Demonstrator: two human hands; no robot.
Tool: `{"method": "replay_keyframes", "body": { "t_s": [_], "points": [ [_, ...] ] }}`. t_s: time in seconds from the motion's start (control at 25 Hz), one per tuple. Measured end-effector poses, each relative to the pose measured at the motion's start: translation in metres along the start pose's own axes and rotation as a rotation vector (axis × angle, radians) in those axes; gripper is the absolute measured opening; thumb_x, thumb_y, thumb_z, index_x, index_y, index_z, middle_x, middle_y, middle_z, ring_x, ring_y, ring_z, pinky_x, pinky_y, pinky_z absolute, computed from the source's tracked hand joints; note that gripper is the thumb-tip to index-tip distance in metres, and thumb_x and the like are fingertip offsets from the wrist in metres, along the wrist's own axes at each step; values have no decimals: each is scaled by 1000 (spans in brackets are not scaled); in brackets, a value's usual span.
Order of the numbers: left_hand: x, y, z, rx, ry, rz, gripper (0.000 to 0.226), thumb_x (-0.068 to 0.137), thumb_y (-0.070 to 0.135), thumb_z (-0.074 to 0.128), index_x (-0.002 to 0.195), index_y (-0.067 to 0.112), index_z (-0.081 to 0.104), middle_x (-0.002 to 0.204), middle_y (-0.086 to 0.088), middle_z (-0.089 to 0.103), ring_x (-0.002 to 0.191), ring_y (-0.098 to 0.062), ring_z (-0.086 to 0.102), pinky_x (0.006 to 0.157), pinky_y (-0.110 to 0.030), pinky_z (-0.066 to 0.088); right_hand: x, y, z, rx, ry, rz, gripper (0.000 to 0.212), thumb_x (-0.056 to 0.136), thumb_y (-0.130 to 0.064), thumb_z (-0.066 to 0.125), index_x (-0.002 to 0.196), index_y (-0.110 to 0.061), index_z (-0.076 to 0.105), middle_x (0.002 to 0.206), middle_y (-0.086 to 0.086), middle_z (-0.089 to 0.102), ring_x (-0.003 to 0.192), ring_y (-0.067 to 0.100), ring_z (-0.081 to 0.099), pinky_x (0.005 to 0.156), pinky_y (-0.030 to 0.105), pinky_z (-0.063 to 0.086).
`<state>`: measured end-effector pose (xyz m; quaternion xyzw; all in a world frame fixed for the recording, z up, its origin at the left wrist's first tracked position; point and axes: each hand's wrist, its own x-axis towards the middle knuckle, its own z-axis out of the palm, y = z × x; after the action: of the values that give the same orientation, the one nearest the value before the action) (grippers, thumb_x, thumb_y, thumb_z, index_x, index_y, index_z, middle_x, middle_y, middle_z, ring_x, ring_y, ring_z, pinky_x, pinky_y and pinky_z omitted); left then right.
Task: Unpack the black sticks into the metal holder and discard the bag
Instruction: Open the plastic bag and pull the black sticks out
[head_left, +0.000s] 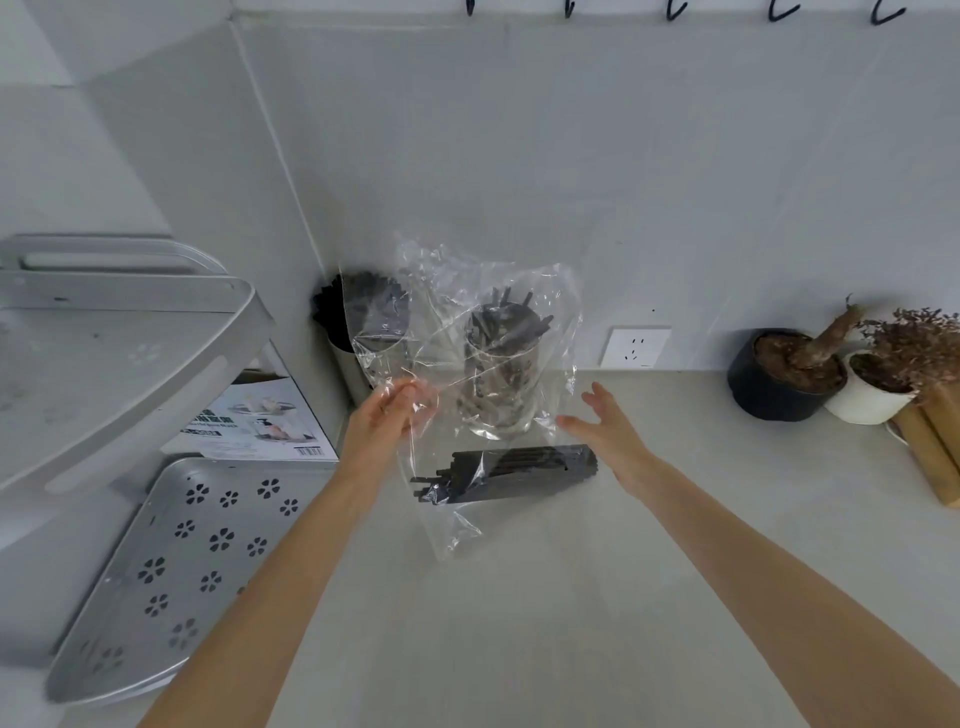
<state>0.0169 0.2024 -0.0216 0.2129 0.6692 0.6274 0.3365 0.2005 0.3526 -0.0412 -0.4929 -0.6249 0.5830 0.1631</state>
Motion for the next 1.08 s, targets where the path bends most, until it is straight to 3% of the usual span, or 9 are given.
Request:
{"method": "replay_keyframes", "body": {
  "t_s": [0.12,0.24,0.32,0.48,0.64,0.8,0.88,0.96,1.08],
  "points": [
    [2,-4,-1,-1,23,-44,11,89,26,53,95,24,62,96,2,66,96,-15,60,92,-31,44,7,11,6,-45,42,25,71,87,-15,60,146,-14,21,144,3,40,132,21,39,93,24,30],
    [1,-13,-6,7,-28,-99,37,86,29,56,118,11,54,121,-5,59,111,-19,56,102,-36,42,10,25,11,-96,57,58,64,85,-13,61,141,-11,31,137,9,48,126,23,46,93,27,35],
    [0,-18,-9,-11,-30,-139,39,86,17,57,124,10,48,127,-6,51,115,-21,52,103,-41,41,10,28,11,-125,55,65,63,84,-13,63,140,-10,35,138,12,45,127,24,45,96,27,36],
    [-3,-22,-9,19,-143,-187,46,85,10,58,125,25,41,128,3,50,116,-20,52,91,-35,47,7,31,14,-222,-9,50,68,85,-17,62,144,-13,29,145,10,35,132,24,39,97,24,33],
    [-14,-30,-5,229,-228,-253,44,87,11,57,128,18,43,125,7,55,111,-13,51,69,-17,40,2,33,16,-338,2,14,67,86,-15,59,145,-13,27,147,10,32,133,25,37,99,25,34],
    [-22,-31,3,310,-202,-167,28,91,17,51,119,18,56,107,6,59,100,-10,53,80,-17,40,-5,35,16,-359,-3,16,66,86,-16,59,144,-13,28,145,10,34,131,25,38,88,21,34],
    [-22,-27,7,346,-169,-92,15,92,20,50,96,24,63,93,12,62,89,-7,55,76,-13,41,-9,37,14,-328,2,11,66,85,-17,61,143,-14,30,144,9,35,131,23,39,93,22,33],
    [-20,-22,8,386,-172,-31,21,93,21,49,79,31,61,83,15,63,83,-6,58,66,-9,42,-13,38,9,-278,14,7,69,83,-19,64,143,-15,29,143,9,35,131,23,38,101,27,34],
    [-20,-8,7,377,-194,28,27,93,16,47,73,28,61,70,23,68,75,8,63,67,-6,43,-24,29,-2,-177,32,-7,87,80,-21,69,147,-16,14,148,8,27,136,21,31,105,31,33]
  ]
}}
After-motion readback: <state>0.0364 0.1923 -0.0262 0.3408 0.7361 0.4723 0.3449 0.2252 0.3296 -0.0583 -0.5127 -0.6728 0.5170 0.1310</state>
